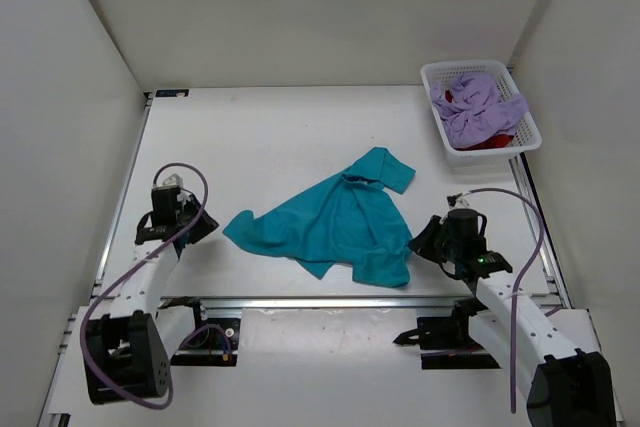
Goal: Fold and stack the t-shirts
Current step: Flatten out the tshirt
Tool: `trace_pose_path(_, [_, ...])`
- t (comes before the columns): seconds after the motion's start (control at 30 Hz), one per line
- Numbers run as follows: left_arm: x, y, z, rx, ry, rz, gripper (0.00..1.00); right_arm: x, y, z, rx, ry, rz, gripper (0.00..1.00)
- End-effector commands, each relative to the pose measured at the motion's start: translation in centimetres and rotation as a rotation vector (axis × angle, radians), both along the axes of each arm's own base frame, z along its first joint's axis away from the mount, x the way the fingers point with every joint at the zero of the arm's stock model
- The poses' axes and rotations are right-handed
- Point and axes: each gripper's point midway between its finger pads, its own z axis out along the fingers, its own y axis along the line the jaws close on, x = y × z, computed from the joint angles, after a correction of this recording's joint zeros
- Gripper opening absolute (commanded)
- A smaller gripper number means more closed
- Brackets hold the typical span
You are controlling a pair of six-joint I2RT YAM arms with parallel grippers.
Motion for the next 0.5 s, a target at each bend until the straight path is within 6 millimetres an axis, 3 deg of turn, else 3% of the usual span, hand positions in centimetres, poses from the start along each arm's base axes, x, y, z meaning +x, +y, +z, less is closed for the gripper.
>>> trace_pose_path(0.0, [0.1, -1.3, -1.2, -0.125, 0.022, -0.006, 0.38, 1.0, 0.8, 1.1, 0.040, -0.066, 0.014, 0.01])
trace_pose_path(0.13, [-0.3, -2.1, -3.5, -0.144, 0.056, 0.018, 0.46, 0.9, 1.3, 1.3, 0.043, -0.082, 0.036, 0.00])
trace_pose_path(0.3, [0.0, -2.8, -3.8, -0.135, 0.056, 0.017, 0.50, 0.3, 1.7, 0.7, 0.063, -0.071, 0.055, 0.03])
trace_pose_path(0.47, [0.3, -3.7, -5.1, -0.102, 0.100, -0.005, 0.37, 0.2, 2.3, 1.0, 0.085, -0.096, 0.074, 0.06])
